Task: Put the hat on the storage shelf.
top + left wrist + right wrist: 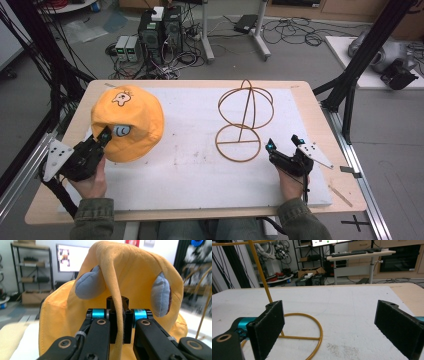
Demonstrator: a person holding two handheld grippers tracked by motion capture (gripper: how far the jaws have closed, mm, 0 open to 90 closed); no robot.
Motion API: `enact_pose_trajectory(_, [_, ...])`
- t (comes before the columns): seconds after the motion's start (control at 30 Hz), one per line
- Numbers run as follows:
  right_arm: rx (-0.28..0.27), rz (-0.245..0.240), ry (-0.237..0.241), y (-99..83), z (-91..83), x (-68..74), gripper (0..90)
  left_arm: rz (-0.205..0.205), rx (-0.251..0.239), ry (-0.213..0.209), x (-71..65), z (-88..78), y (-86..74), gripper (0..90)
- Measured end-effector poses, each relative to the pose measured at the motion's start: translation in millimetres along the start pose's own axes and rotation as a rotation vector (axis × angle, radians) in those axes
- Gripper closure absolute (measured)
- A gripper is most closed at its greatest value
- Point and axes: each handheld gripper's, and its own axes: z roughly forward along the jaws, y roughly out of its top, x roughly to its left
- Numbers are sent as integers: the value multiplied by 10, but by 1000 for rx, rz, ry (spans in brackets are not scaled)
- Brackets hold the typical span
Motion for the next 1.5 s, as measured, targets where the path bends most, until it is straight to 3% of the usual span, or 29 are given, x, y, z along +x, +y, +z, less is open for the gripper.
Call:
enact_pose_trajectory(0.17, [6, -4, 2, -13, 5, 9, 89, -18, -85, -20, -40, -7, 153, 881])
enact_pose_trajectory(0.37, [8, -3, 7, -16, 6, 23, 89, -31, -159, -91, -111, 62, 406, 882])
enact_pose_trajectory(0.57, [6, -8, 7, -14, 16, 27, 89, -61, -176, -190, -253, 382, 603, 882])
enact_pose_trajectory(0.8, [4, -11, 3, -13, 12, 34, 89, -33, -194, -260, -507, 691, 817, 882])
enact_pose_trajectory(1.03, [-5, -10, -6, -8, 3, 33, 89, 38, -130, -327, -767, 1015, 1103, 882])
enact_pose_trajectory(1.23, [-6, -15, -2, -8, 3, 34, 89, 124, -4, -465, -1071, 1450, 1377, 881])
enact_pose_trajectory(1.37, [2, -10, 4, -13, 3, 35, 89, 150, 67, -556, -1303, 1744, 1480, 882])
enact_pose_trajectory(1.5, [1, -13, 5, -14, 4, 32, 89, 169, 182, -646, -1514, 2054, 1503, 881])
